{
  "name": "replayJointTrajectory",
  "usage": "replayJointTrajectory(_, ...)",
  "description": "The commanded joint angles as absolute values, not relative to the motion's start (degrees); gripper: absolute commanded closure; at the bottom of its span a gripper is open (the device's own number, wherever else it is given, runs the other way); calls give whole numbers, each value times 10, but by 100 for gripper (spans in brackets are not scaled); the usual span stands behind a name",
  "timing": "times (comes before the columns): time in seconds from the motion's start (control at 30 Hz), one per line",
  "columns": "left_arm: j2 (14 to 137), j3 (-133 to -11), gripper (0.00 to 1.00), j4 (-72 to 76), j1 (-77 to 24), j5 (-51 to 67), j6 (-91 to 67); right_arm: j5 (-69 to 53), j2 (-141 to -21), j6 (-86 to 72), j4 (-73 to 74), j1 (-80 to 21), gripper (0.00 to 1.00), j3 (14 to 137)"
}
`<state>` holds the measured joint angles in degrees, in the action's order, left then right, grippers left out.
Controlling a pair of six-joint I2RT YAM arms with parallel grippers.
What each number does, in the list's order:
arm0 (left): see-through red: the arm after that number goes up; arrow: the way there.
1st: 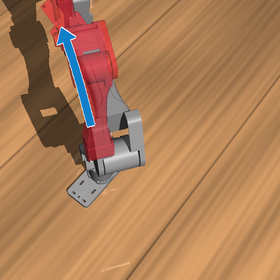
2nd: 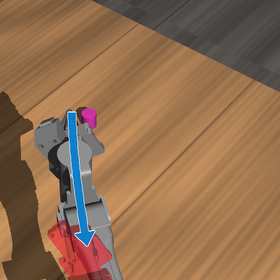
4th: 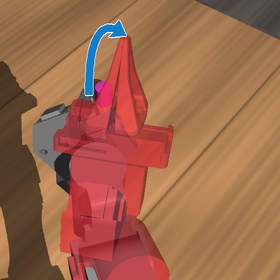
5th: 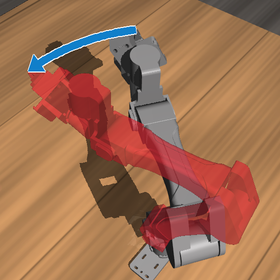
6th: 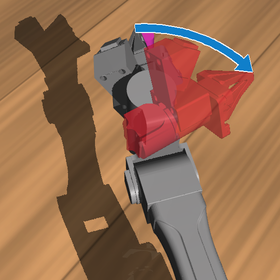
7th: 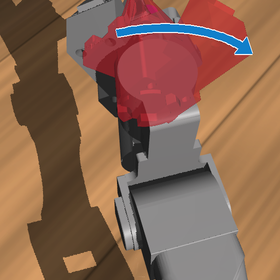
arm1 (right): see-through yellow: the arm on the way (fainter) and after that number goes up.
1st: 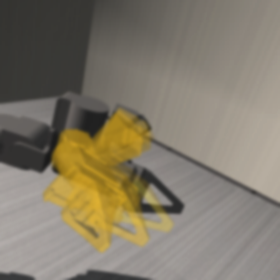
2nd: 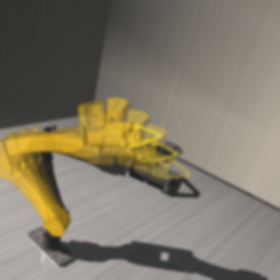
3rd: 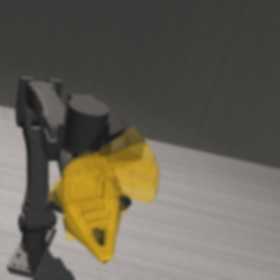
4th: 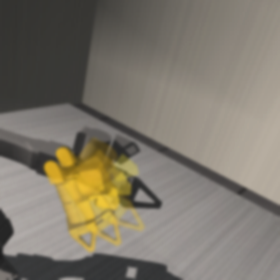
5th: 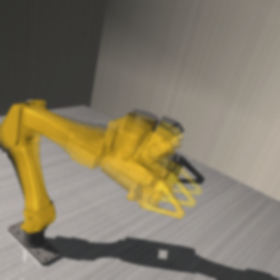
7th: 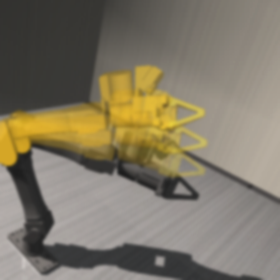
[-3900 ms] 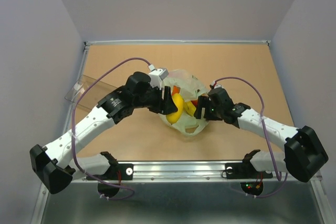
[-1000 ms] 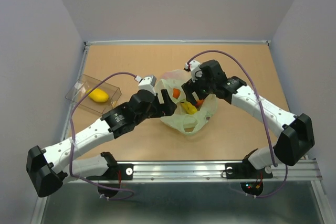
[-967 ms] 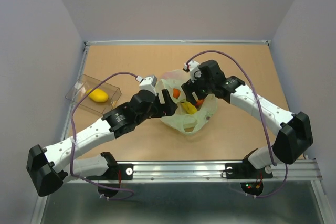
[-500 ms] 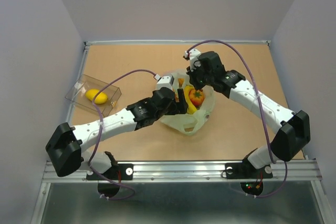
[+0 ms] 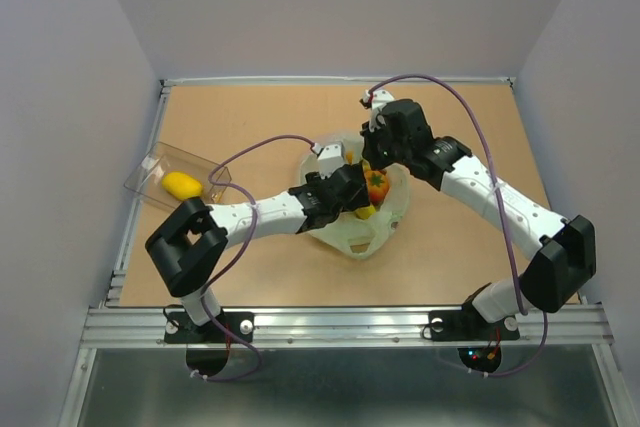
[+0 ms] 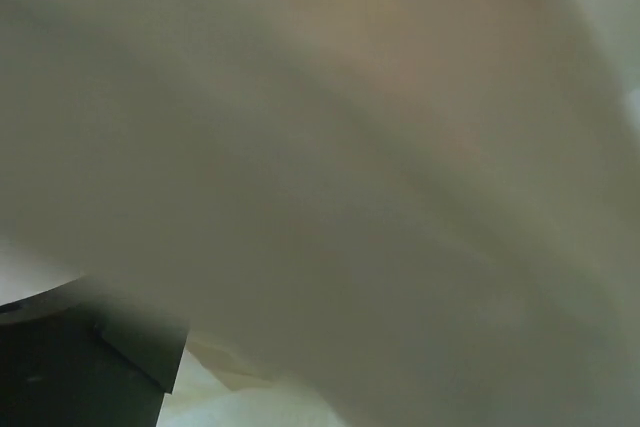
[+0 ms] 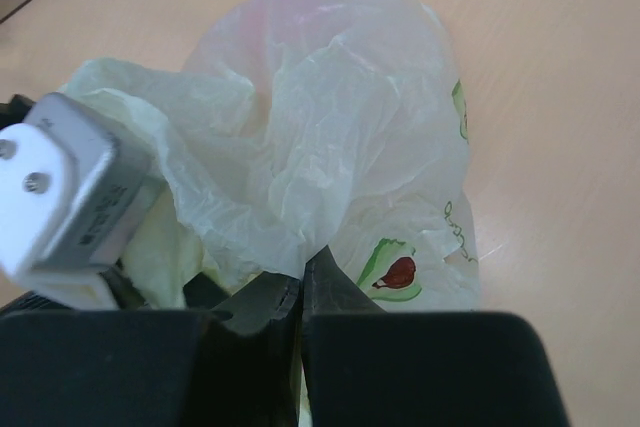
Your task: Untie the knot of the plastic bag and take out the fruit
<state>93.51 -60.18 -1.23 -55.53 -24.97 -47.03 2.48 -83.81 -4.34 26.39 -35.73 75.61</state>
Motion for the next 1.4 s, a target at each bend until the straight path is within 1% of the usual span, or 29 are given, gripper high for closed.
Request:
replayJointTrajectory(0.0, 975, -647, 6, -3, -559, -294, -496, 32, -823, -75, 233, -361, 99, 737)
replayJointTrajectory(0.23, 1041, -684, 6, -3, -556, -305, -497, 23, -823, -90, 222, -361, 99, 715)
replayJointTrajectory(0.3, 1054, -690, 9, -3, -556, -308, -496, 24, -822, -94, 220, -361, 99, 711)
replayJointTrajectory(0.37, 1061, -690, 16, -6, -552, -309, -501, 31, -823, -96, 218, -361, 99, 704)
replayJointTrajectory(0.4, 1060, -689, 20, -11, -551, -313, -501, 36, -824, -98, 216, -361, 99, 701)
replayJointTrajectory(0.43, 1058, -687, 29, -13, -550, -316, -501, 48, -825, -99, 215, -361, 99, 698)
replayJointTrajectory(0.53, 1046, -677, 50, -22, -549, -330, -496, 75, -828, -108, 210, -361, 99, 693)
replayJointTrajectory(0.57, 1041, -674, 61, -23, -550, -334, -492, 92, -828, -110, 209, -361, 99, 690)
replayJointTrajectory(0.63, 1020, -667, 75, -28, -550, -344, -479, 120, -831, -113, 207, -360, 99, 690)
replayJointTrajectory(0.67, 1004, -660, 84, -30, -549, -348, -467, 129, -835, -115, 206, -360, 99, 691)
replayJointTrajectory(0.73, 986, -653, 88, -28, -550, -355, -451, 145, -839, -115, 205, -360, 99, 693)
replayJointTrajectory(0.77, 977, -648, 93, -28, -550, -356, -443, 159, -842, -115, 205, -359, 99, 694)
replayJointTrajectory(1.03, 831, -555, 95, -5, -551, -370, -384, 201, -869, -120, 205, -349, 99, 709)
replayJointTrajectory(1.17, 804, -513, 95, -3, -551, -358, -364, 218, -872, -128, 205, -344, 99, 720)
replayJointTrajectory(1.3, 763, -455, 95, 32, -552, -335, -332, 241, -875, -136, 205, -330, 99, 736)
replayJointTrajectory(1.37, 751, -441, 95, 49, -552, -316, -316, 234, -873, -143, 205, -323, 99, 743)
